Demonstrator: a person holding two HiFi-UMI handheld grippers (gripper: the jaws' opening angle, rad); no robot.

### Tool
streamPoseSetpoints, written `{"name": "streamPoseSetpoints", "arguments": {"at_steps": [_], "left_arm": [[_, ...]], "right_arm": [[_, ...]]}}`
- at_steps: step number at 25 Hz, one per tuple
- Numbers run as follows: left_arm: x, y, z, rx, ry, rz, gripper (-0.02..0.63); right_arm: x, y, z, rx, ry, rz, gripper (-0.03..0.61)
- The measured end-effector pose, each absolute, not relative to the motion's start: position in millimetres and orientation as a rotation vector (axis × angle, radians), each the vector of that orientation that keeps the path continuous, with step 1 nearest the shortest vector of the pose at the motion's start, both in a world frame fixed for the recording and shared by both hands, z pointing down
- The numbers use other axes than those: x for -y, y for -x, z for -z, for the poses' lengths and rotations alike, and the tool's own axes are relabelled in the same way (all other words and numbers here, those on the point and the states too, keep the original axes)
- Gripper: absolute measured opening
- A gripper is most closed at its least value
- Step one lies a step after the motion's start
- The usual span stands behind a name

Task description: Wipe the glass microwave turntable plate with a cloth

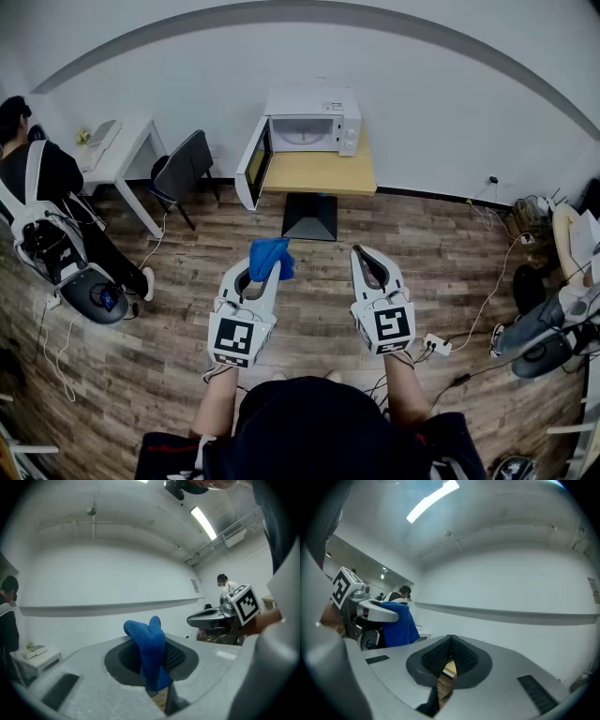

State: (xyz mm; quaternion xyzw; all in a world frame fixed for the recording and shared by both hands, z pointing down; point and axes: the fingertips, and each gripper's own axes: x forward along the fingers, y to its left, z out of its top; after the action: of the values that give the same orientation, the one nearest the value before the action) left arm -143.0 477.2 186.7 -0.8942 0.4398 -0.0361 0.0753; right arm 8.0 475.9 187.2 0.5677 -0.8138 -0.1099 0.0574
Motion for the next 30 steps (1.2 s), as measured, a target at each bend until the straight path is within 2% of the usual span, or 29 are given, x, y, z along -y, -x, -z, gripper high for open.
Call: {"name": "streamPoseSetpoints", "arguments": {"at_steps": [14,30], "left_arm": [[-481.9,121.5,-191.2,-1.322,2.653,0.124,0.064],[-497.4,52.4,-212.4,-1.402,2.644,0.145,0.064]], "right_arm": [[-479.4,-26.3,-193.3,2.520,-1.700,0.307,0.009],[-490.8,-97.7,-217.1,2.543,-1.622,0.286,0.009]]}}
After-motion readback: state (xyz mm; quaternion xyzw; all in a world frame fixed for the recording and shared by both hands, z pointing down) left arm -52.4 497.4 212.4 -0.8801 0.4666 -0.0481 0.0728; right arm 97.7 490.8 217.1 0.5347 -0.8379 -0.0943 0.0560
